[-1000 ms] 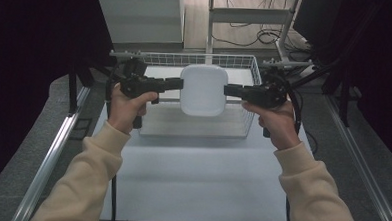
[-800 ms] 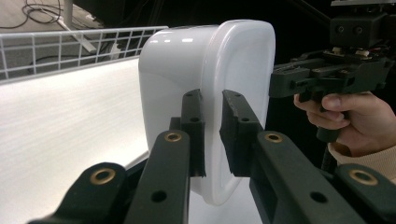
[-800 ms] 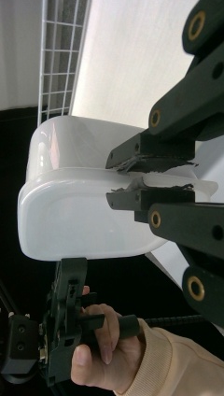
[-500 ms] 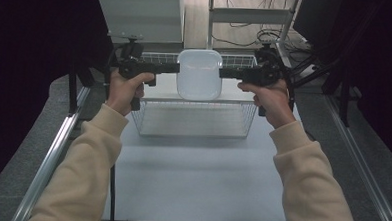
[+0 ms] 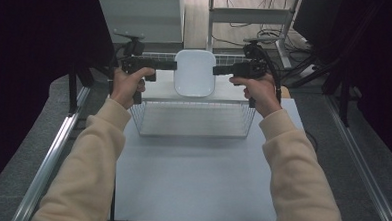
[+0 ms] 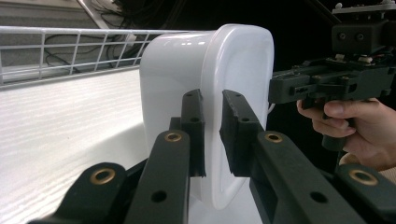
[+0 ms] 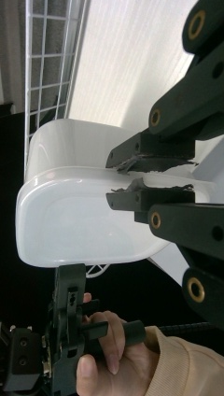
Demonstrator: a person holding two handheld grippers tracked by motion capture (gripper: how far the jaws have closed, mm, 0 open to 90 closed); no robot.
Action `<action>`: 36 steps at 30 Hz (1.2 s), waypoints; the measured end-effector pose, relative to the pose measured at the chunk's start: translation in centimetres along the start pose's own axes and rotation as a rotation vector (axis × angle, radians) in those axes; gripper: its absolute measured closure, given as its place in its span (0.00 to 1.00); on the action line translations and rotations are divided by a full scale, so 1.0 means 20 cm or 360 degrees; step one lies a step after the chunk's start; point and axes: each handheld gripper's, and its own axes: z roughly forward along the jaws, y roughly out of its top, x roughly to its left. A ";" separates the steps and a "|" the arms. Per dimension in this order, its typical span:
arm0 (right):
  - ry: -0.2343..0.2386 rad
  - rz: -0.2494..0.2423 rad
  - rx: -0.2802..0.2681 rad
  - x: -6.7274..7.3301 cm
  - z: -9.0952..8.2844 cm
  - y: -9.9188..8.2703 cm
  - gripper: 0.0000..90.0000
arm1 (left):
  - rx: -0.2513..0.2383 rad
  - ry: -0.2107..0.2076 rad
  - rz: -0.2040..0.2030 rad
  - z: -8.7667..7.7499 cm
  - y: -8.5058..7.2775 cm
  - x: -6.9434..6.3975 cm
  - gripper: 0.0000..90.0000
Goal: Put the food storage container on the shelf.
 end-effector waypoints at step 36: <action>0.0048 0.0626 0.0076 -0.28 0.17 0.14 0.80 | -0.0011 -0.0167 -0.0574 0.19 0.06 0.33 0.84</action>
